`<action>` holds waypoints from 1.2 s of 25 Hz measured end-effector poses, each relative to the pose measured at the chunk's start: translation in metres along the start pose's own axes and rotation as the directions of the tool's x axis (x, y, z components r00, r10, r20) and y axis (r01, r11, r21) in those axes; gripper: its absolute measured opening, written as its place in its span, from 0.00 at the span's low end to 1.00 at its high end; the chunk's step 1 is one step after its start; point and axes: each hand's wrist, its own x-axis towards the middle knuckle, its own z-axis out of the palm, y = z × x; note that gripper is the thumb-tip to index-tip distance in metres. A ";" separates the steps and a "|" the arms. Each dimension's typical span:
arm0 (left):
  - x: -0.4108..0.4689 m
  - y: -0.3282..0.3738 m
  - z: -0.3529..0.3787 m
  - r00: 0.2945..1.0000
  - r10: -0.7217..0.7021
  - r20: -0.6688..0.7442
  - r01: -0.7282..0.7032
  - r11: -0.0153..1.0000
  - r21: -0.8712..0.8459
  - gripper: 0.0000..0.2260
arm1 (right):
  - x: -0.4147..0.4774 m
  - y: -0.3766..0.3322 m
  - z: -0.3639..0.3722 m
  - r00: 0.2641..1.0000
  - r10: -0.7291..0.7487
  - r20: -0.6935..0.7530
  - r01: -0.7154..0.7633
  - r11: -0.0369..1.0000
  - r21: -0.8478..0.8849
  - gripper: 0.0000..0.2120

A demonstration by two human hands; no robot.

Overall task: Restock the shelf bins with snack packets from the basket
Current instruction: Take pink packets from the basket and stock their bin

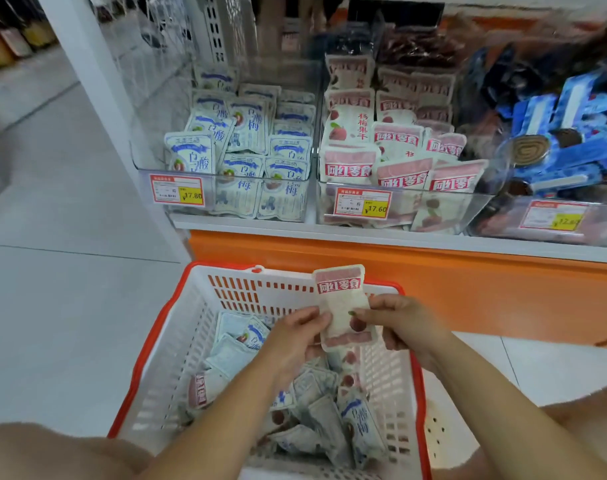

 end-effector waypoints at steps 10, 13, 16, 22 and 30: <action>-0.045 0.059 0.016 0.985 0.116 0.128 -0.110 0.993 -0.051 0.19 | -0.049 -0.019 0.044 0.806 -0.591 -0.027 0.492 0.695 -0.524 0.04; -0.049 0.082 -0.001 0.988 0.118 0.104 -0.106 0.988 -0.112 0.12 | -0.040 -0.042 0.033 0.857 -0.489 -0.163 0.432 0.854 -0.291 0.08; -0.055 0.099 -0.002 0.978 0.152 0.146 -0.143 0.987 -0.067 0.12 | -0.034 -0.063 0.026 0.954 -0.297 -0.034 0.295 0.953 -0.066 0.11; -0.051 0.147 0.036 0.883 0.462 0.080 -0.451 0.793 0.409 0.12 | -0.050 -0.108 0.006 0.907 -0.410 -0.099 0.418 0.905 0.079 0.07; 0.004 0.257 0.081 0.515 0.713 0.476 -0.452 -0.246 0.858 0.19 | 0.034 -0.240 -0.143 0.575 -0.549 -0.607 0.083 0.777 -0.624 0.18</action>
